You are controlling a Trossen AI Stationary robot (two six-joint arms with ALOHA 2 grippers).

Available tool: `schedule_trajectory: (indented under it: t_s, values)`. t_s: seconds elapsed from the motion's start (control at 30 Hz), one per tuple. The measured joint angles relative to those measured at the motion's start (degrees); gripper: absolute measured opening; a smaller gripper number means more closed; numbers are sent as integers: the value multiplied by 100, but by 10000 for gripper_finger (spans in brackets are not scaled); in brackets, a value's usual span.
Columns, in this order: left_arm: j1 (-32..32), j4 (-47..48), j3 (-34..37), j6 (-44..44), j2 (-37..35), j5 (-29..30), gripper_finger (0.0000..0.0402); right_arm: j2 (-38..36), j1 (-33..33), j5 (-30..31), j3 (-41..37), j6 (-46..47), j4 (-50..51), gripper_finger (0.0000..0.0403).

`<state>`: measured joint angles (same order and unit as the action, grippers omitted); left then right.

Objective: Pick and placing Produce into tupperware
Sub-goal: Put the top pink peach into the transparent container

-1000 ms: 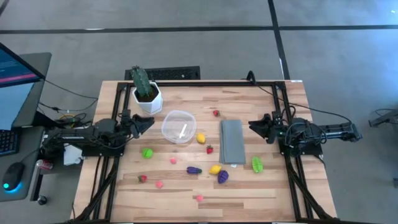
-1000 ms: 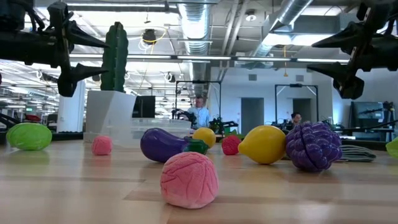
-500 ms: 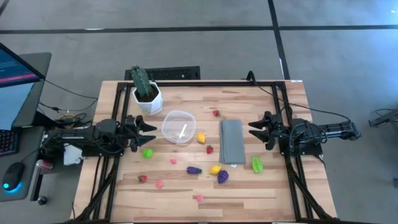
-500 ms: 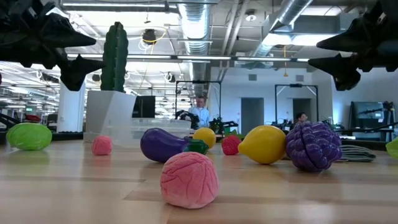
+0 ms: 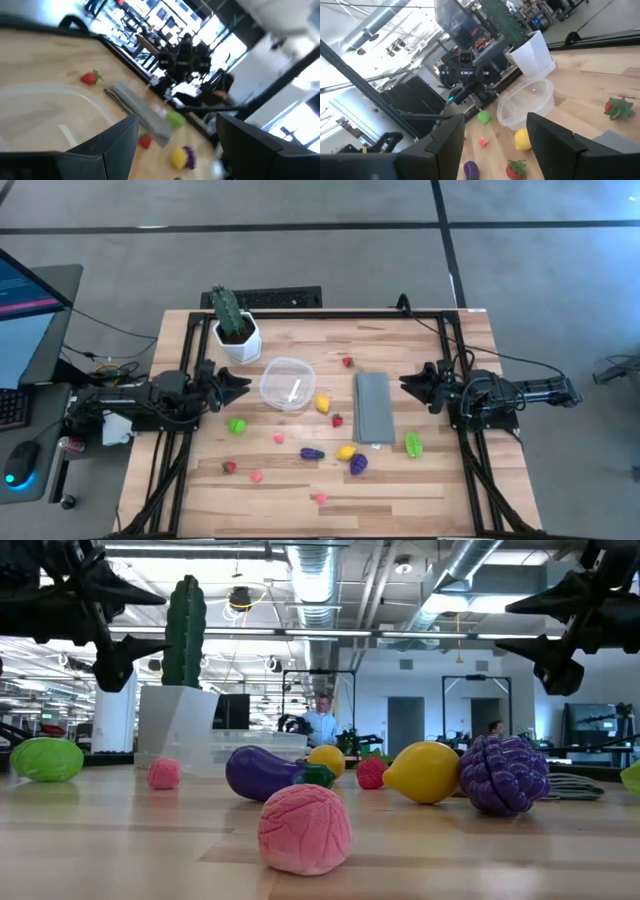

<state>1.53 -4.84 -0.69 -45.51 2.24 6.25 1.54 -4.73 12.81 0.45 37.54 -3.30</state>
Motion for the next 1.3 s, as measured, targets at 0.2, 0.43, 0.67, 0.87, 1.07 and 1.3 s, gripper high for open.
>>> schedule_trajectory:
  t_s: [0.2,0.43,0.67,0.87,1.07,1.3]
  values:
    - [-100,-791,0,-330,25,-44,256,0,0,109,0,352,-113,239]
    - [-756,-1166,-489,10,1066,118,256,0,-94,32,0,-631,-980,239]
    - [-1392,-996,-1246,477,2972,-52,256,0,-75,141,5,-1338,-1859,239]
    - [-1630,-172,-1944,567,4142,-362,256,2,-72,141,120,-905,-1336,239]
    - [-1767,779,-2726,1318,4901,-609,256,1,-87,141,131,-1075,-1347,239]
    - [-1784,1415,-3265,1678,5439,-610,256,0,-74,141,131,-1544,-1546,239]
